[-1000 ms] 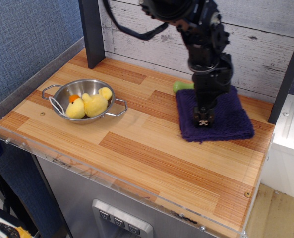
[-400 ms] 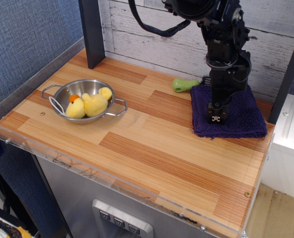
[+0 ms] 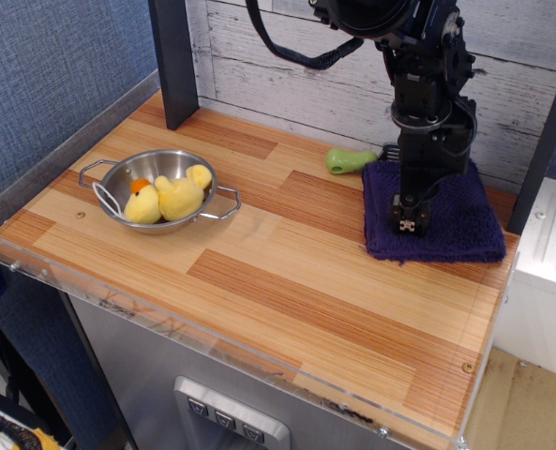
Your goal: Move the purple cloth and place it on the right of the green spatula
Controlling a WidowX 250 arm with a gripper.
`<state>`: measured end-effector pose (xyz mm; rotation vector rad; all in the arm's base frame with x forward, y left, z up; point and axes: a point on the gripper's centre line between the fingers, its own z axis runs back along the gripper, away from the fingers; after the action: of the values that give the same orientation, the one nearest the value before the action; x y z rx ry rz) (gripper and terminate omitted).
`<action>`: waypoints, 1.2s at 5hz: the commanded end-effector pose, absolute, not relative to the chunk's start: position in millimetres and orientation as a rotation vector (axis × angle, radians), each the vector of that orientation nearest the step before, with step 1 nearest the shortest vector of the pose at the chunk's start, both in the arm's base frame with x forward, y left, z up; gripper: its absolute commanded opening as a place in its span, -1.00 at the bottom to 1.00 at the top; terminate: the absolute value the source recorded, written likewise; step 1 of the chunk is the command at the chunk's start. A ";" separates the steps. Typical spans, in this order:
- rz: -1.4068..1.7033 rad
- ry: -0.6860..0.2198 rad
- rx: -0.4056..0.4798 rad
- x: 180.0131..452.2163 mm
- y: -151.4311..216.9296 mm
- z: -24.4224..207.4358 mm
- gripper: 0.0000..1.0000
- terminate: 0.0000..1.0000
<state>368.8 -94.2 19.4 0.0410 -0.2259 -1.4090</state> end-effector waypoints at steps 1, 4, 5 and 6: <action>-1.466 -0.346 0.127 376.8 -102.6 106.5 1.00 -1.00; -1.434 -0.459 0.221 371.8 -93.5 185.9 1.00 -1.00; -1.420 -0.458 0.226 361.9 -90.4 194.6 1.00 -1.00; -1.417 -0.434 0.230 350.3 -87.9 197.3 1.00 -1.00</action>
<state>357.8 -85.5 179.0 0.2024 -0.3850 -1.4168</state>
